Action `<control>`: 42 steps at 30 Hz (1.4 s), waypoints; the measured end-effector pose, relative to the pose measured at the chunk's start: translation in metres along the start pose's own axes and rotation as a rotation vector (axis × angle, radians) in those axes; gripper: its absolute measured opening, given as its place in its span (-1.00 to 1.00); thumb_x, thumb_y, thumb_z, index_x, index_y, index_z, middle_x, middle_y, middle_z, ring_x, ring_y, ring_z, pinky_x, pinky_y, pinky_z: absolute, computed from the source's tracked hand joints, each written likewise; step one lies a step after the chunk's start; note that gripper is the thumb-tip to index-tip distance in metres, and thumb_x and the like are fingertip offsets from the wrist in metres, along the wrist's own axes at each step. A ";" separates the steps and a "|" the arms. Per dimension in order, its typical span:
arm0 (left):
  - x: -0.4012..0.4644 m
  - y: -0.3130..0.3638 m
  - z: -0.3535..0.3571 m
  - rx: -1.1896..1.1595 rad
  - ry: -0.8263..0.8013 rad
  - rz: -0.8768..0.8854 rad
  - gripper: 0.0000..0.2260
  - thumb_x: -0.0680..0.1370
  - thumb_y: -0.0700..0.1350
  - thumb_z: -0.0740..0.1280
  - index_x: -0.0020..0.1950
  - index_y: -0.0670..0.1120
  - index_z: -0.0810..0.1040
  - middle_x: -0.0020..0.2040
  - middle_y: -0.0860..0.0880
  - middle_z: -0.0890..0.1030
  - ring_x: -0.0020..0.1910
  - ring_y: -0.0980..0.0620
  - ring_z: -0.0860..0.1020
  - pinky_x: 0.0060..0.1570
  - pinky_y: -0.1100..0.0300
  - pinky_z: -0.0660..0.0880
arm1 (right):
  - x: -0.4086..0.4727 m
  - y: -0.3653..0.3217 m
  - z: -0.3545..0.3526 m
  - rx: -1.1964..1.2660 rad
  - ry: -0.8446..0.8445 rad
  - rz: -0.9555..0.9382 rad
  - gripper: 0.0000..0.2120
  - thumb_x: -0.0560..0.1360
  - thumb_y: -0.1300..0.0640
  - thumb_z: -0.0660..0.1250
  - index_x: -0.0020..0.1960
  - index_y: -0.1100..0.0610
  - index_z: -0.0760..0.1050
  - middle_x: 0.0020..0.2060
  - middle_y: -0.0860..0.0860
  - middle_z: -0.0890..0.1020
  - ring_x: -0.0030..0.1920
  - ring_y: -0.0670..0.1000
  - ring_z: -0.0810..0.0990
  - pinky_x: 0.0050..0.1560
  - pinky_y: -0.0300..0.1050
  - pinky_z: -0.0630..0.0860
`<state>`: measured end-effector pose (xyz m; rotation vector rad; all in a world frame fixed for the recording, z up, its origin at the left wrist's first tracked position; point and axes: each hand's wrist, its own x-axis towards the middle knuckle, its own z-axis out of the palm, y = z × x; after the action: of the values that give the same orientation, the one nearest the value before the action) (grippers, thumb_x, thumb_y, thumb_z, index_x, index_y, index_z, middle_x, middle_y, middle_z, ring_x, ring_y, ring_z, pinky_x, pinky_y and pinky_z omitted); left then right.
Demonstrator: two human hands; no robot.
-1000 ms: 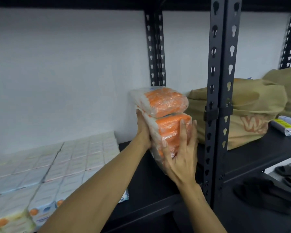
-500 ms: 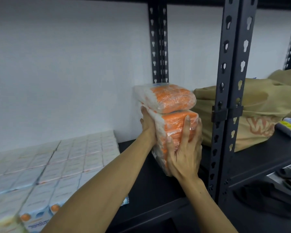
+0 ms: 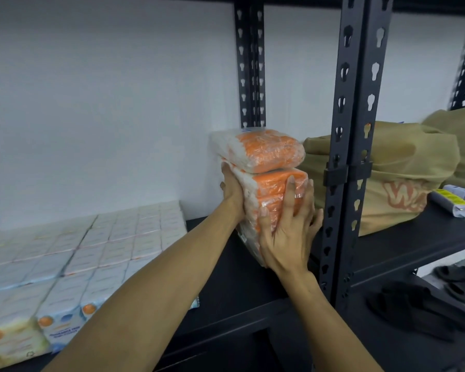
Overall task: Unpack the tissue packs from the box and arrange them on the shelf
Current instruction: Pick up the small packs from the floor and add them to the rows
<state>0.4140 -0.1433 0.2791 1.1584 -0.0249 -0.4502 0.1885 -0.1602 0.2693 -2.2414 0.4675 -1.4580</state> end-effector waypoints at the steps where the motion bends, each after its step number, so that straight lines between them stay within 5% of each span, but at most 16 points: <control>1: 0.030 -0.006 0.001 -0.050 -0.031 -0.042 0.12 -0.03 0.76 0.15 0.47 0.30 0.36 0.47 -0.08 0.44 0.35 -0.35 0.48 0.13 -0.44 0.46 | -0.002 -0.001 -0.002 0.008 0.019 -0.022 -0.27 0.62 -0.33 -0.07 0.67 -0.03 -0.16 0.64 0.14 -0.18 0.64 0.17 -0.08 0.52 0.09 -0.23; 3: 0.082 -0.016 0.004 -0.111 -0.156 -0.072 0.08 -0.14 0.75 0.25 0.37 0.43 0.42 0.48 -0.05 0.43 0.33 -0.36 0.49 0.22 -0.52 0.33 | -0.004 -0.004 -0.008 -0.016 0.069 -0.126 -0.30 0.65 -0.26 -0.01 0.67 0.02 -0.08 0.64 0.20 -0.14 0.64 0.19 -0.12 0.58 0.09 -0.23; 8: 0.073 -0.015 0.018 -0.017 -0.084 0.004 0.04 -0.11 0.75 0.25 0.35 0.44 0.43 0.54 0.03 0.35 0.41 -0.25 0.44 0.23 -0.44 0.34 | 0.022 -0.001 -0.007 -0.112 0.079 -0.446 -0.32 0.65 -0.15 0.10 0.65 0.14 0.01 0.64 0.22 -0.04 0.64 0.22 -0.09 0.59 0.26 -0.17; 15: -0.045 0.030 0.033 0.066 0.033 0.105 0.07 0.07 0.71 0.10 0.52 0.30 0.26 0.40 -0.07 0.51 0.15 -0.17 0.58 0.12 -0.10 0.53 | 0.036 0.010 0.024 -0.140 0.214 -0.422 -0.32 0.61 -0.11 0.15 0.61 0.21 0.10 0.60 0.25 0.13 0.61 0.29 0.07 0.56 0.37 -0.04; 21: -0.077 0.036 0.034 0.101 0.021 0.125 -0.14 0.42 0.57 0.03 0.62 0.16 0.13 0.48 -0.09 0.40 0.23 -0.20 0.49 0.15 -0.09 0.43 | 0.037 0.013 0.035 -0.168 0.269 -0.457 -0.34 0.60 -0.09 0.18 0.59 0.22 0.19 0.57 0.27 0.19 0.59 0.31 0.13 0.56 0.36 0.00; 25: -0.089 0.036 0.029 0.142 -0.002 0.093 -0.07 0.38 0.61 -0.04 0.64 0.16 0.06 0.54 -0.10 0.30 0.41 -0.24 0.39 0.38 -0.25 0.35 | 0.035 0.013 0.032 -0.174 0.240 -0.444 -0.33 0.61 -0.10 0.17 0.61 0.19 0.13 0.59 0.26 0.17 0.60 0.29 0.10 0.56 0.36 -0.01; 30: -0.079 0.043 0.016 0.294 -0.083 0.033 0.21 0.08 0.76 -0.08 0.61 0.13 0.19 0.50 -0.20 0.38 0.37 -0.30 0.44 0.34 -0.33 0.37 | 0.030 0.008 0.012 -0.192 0.123 -0.441 -0.34 0.63 -0.08 0.17 0.62 0.21 0.14 0.62 0.23 0.11 0.62 0.25 0.04 0.55 0.38 0.02; 34: -0.149 0.069 -0.005 0.446 -0.194 0.000 -0.10 0.52 0.52 -0.22 0.51 -0.05 0.41 0.40 -0.16 0.52 0.38 -0.19 0.47 0.26 0.00 0.43 | 0.027 0.003 -0.007 -0.196 0.048 -0.402 -0.32 0.63 -0.13 0.12 0.64 0.17 0.08 0.64 0.16 0.04 0.64 0.18 -0.03 0.57 0.35 -0.03; 39: -0.184 0.092 -0.050 0.730 -0.165 0.199 -0.25 0.59 0.43 -0.16 0.62 0.01 0.21 0.60 -0.06 0.25 0.56 -0.10 0.25 0.56 -0.04 0.15 | 0.015 -0.021 -0.029 -0.205 0.043 -0.337 -0.34 0.62 -0.15 0.13 0.63 0.10 0.14 0.63 0.13 0.13 0.64 0.12 0.03 0.59 0.27 -0.02; 42: -0.208 0.112 -0.092 0.932 -0.126 0.312 -0.24 0.57 0.47 -0.09 0.58 0.04 0.32 0.59 -0.04 0.29 0.53 -0.08 0.30 0.55 -0.10 0.17 | 0.000 -0.047 -0.036 -0.165 0.161 -0.293 -0.40 0.60 -0.07 0.18 0.56 0.16 0.28 0.55 0.18 0.29 0.57 0.18 0.21 0.55 0.25 0.11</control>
<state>0.2846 0.0474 0.3844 1.9952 -0.5671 -0.2207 0.1578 -0.1264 0.3068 -2.4113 0.3276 -1.8168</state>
